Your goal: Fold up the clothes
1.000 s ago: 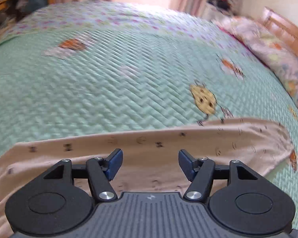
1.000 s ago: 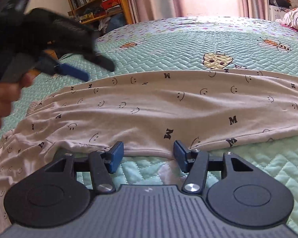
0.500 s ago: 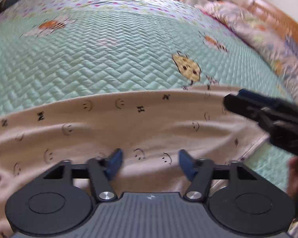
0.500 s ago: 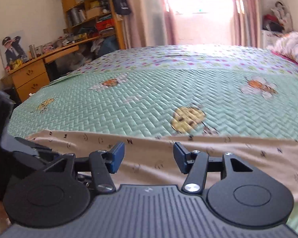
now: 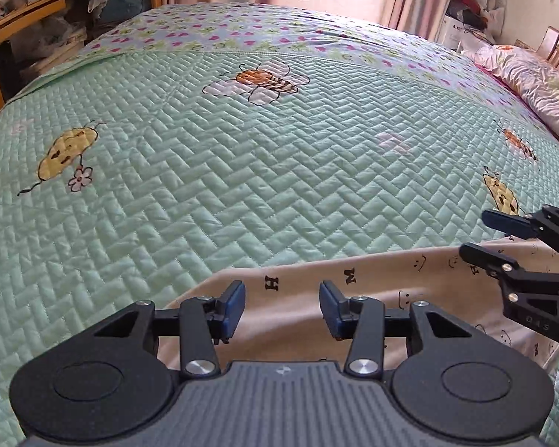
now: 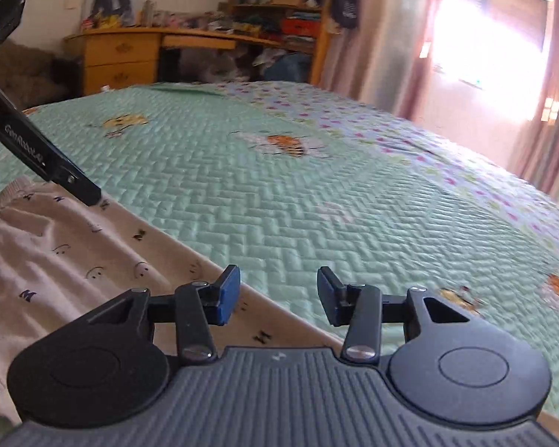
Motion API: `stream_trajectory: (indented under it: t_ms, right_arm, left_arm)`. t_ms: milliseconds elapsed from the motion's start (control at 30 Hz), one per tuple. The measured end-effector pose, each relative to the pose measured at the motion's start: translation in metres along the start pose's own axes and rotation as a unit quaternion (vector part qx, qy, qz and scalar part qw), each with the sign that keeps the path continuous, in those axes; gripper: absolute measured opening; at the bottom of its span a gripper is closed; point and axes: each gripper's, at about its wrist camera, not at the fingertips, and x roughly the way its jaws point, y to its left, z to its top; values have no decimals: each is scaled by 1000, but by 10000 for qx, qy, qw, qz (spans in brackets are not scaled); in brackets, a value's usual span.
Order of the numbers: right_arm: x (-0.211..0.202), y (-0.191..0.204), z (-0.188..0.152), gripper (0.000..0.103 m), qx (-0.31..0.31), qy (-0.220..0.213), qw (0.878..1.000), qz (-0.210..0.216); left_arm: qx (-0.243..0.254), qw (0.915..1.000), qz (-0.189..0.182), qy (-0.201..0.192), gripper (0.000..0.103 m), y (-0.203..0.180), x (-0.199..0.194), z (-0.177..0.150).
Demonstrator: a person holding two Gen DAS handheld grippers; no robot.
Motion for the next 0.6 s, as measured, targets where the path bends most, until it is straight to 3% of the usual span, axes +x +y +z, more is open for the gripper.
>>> stream_trajectory:
  t_ms: [167,267,400,600]
  right_arm:
    - [10,-7,3,40,346,82,9992,196]
    - [12,-9,-8,34,563,217,9962,621]
    - [0,2,-23,34,346,238,9952,882]
    - [-13,14,-34,35,76,172,9955,932]
  left_arm:
    - [-177,9992,-266,-240,56,-4,5,4]
    - [-216,9986,-366,-329,60,-10,9,7]
    - [-108,9989,-367,-281,60,-26,19,12]
    - [-47,9985,-501,-198,66,-47,33,9]
